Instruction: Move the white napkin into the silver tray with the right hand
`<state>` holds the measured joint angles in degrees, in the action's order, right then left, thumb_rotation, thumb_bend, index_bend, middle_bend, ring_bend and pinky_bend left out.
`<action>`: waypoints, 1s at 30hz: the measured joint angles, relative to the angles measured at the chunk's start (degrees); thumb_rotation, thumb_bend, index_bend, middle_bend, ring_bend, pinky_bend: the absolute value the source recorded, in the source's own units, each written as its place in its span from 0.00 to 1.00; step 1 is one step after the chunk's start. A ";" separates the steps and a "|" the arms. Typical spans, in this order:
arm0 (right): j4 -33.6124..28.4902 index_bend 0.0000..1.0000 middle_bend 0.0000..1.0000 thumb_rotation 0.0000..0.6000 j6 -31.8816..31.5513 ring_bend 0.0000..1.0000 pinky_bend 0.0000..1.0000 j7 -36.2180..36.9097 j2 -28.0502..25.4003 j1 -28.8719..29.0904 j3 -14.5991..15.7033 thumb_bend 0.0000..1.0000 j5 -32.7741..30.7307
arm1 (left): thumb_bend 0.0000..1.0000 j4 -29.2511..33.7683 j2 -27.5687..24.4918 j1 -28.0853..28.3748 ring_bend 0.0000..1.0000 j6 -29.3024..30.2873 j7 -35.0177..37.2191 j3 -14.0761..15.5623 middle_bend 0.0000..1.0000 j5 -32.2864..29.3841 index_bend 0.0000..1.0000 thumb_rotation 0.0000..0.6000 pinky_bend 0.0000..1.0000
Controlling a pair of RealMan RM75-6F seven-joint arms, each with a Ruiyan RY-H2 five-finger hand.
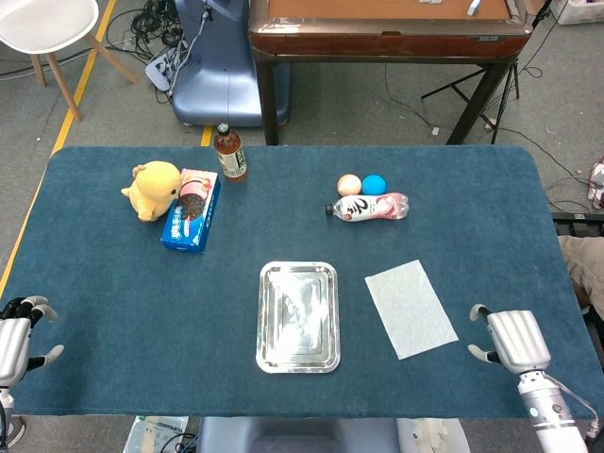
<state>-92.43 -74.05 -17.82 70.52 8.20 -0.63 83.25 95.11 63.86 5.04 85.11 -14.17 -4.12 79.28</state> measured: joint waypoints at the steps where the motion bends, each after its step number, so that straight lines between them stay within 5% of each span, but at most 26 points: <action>1: 0.22 0.45 1.00 1.00 0.47 1.00 1.00 -0.39 0.73 0.19 0.21 0.00 -0.03 | 0.03 0.11 -0.13 -0.05 0.22 0.08 0.08 -0.02 0.31 0.01 0.46 1.00 0.40; 15: 6.45 0.45 1.00 1.00 5.01 1.00 1.00 -2.33 10.43 3.39 1.97 0.00 1.71 | 0.03 1.07 -1.94 -0.64 0.22 0.91 1.68 -0.72 0.31 -0.66 0.46 1.00 0.41; 30: 9.74 0.45 1.00 1.00 5.65 1.00 1.00 -0.71 13.97 5.15 2.34 0.00 3.33 | 0.04 1.44 -2.50 -0.81 0.22 0.87 2.21 -0.83 0.31 -0.94 0.46 1.00 0.41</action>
<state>-82.69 -68.41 -18.53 84.49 13.35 1.72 86.58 96.55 61.36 4.23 85.98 -11.97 -4.95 78.34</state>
